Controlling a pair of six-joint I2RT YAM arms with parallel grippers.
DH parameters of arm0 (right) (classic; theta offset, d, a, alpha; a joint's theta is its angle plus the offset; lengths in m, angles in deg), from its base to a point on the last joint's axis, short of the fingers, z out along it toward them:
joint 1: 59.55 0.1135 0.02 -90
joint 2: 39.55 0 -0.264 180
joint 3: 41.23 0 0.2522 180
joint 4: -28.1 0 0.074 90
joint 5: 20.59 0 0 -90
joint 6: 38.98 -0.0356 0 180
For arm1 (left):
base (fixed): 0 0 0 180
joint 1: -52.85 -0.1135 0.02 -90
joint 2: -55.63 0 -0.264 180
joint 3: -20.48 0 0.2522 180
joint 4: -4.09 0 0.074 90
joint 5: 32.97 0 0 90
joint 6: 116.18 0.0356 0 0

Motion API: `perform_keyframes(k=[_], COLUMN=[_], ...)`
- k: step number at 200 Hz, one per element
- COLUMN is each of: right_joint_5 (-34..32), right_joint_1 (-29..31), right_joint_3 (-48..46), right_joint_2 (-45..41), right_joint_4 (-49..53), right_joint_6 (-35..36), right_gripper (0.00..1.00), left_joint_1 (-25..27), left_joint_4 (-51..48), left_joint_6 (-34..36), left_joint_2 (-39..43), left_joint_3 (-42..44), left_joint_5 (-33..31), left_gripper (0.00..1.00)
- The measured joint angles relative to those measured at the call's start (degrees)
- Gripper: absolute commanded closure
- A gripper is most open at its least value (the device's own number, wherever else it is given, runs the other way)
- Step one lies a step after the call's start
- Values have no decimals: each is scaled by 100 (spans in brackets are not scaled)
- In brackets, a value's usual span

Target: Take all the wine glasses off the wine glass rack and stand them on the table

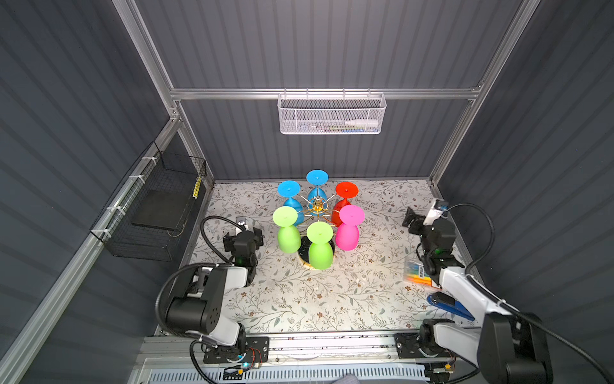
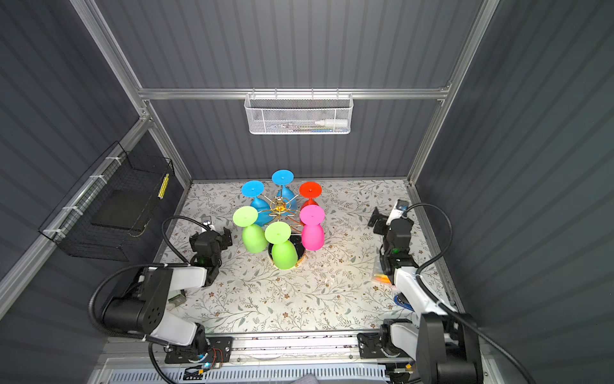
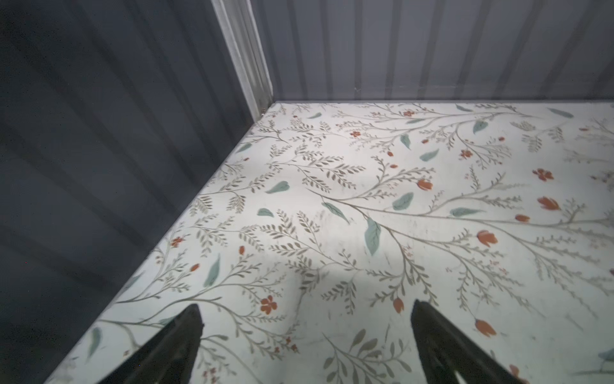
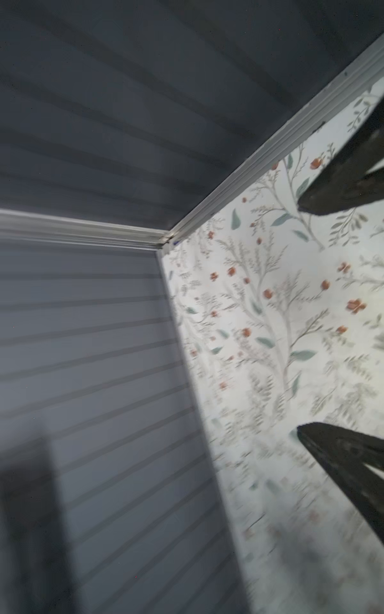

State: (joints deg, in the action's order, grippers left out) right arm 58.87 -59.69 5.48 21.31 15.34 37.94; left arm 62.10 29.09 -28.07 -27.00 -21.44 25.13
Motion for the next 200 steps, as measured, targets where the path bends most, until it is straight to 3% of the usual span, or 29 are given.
perform_keyframes(k=[35,81,108,141,200], right_joint_5=[660,1749,2358,3117,3748], right_joint_1=[-70,-68,-39,144,1113], right_joint_3=[46,144,776,1078,1602], right_joint_2=[-1189,-1604,-1620,-1626,-894], right_joint_4=[529,1993,2857,3088,3279], right_joint_6=[-1117,-1818,-2035,-2459,-3064], right_gripper=[5,17,23,30,37], left_joint_1=[-103,-236,-245,-245,-245], left_joint_4=[-1735,-2415,-2717,-2924,-2975], left_joint_6=[-236,-610,-739,-741,-743], left_joint_2=[1163,1956,2015,2015,2061], left_joint_3=[-1558,-1755,-1873,-2435,-3014], left_joint_5=[-70,597,1390,2284,3331], left_gripper=[0,1,2,3,2])
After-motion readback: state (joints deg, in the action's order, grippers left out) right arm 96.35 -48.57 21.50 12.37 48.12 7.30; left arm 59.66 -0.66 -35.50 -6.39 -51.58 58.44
